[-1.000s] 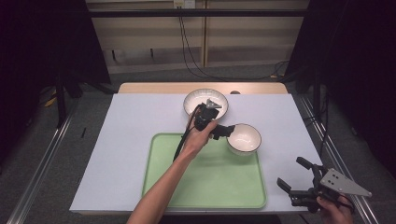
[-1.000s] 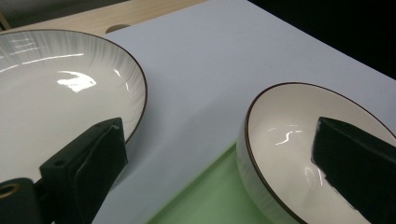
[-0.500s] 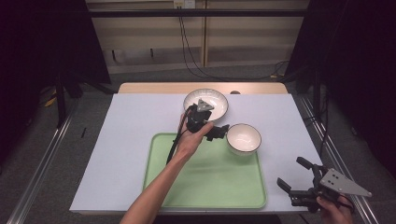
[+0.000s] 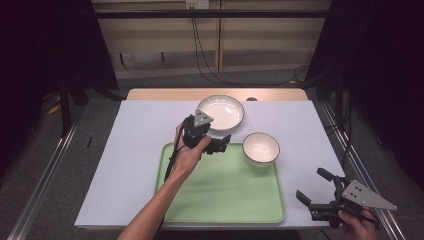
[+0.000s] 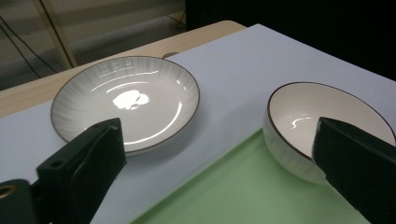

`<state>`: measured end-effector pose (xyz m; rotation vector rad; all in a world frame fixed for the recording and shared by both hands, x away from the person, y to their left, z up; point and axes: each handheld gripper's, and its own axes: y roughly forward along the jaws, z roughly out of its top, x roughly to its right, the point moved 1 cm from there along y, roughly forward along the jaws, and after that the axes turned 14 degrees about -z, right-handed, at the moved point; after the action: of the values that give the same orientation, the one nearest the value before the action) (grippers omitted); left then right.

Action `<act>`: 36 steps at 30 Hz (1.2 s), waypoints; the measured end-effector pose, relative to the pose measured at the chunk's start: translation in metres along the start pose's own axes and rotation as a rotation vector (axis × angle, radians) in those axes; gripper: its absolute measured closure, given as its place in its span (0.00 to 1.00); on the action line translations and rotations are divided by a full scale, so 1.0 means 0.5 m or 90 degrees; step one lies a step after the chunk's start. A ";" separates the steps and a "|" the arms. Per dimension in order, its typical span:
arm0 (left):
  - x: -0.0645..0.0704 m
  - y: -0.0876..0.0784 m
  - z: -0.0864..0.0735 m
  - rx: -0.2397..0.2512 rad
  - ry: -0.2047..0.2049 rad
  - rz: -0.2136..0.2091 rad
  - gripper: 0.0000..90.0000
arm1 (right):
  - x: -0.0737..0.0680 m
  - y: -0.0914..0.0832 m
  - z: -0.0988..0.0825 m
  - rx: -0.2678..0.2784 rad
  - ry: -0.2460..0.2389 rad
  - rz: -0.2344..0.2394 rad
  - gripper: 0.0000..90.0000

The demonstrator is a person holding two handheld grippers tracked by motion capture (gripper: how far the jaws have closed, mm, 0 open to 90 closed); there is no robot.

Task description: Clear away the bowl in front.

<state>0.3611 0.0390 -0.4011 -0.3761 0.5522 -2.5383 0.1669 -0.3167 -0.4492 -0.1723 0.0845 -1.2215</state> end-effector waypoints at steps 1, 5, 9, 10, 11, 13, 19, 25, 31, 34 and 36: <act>0.001 -0.005 -0.003 0.003 0.005 0.002 0.02 | -0.001 0.000 0.000 0.000 0.001 0.000 0.00; 0.001 -0.033 -0.018 0.002 0.001 0.006 0.03 | 0.001 -0.001 0.000 -0.001 -0.006 -0.004 0.00; -0.010 -0.068 -0.043 0.003 -0.004 0.027 0.02 | 0.001 -0.002 0.000 -0.002 -0.007 -0.004 0.00; -0.014 -0.076 -0.049 0.007 -0.012 0.032 0.02 | 0.001 -0.002 0.001 0.000 -0.008 -0.003 0.00; -0.018 -0.083 -0.054 0.010 -0.018 0.036 0.03 | 0.001 -0.002 0.001 0.000 -0.010 -0.004 0.00; -0.021 -0.097 -0.064 0.019 -0.027 0.043 0.02 | 0.002 -0.002 0.001 0.000 -0.010 -0.006 0.00; -0.017 -0.130 -0.086 0.015 -0.021 0.055 0.02 | 0.002 -0.001 0.001 -0.001 -0.009 -0.009 0.00; -0.016 -0.166 -0.111 0.006 -0.005 0.068 0.02 | 0.001 0.000 0.001 -0.002 -0.007 -0.009 0.00; -0.017 -0.201 -0.138 0.012 -0.025 0.084 0.02 | 0.000 0.000 0.001 -0.006 -0.004 -0.011 0.00; -0.014 -0.220 -0.148 0.008 -0.025 0.088 0.02 | 0.001 0.000 0.000 -0.004 -0.010 -0.012 0.00; -0.015 -0.239 -0.156 0.011 -0.048 0.092 0.03 | 0.002 0.000 0.000 -0.007 -0.008 -0.010 0.00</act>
<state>0.2887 0.1609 -0.4169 -0.4087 0.5092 -2.3781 0.1672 -0.3177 -0.4492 -0.1911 0.0791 -1.2349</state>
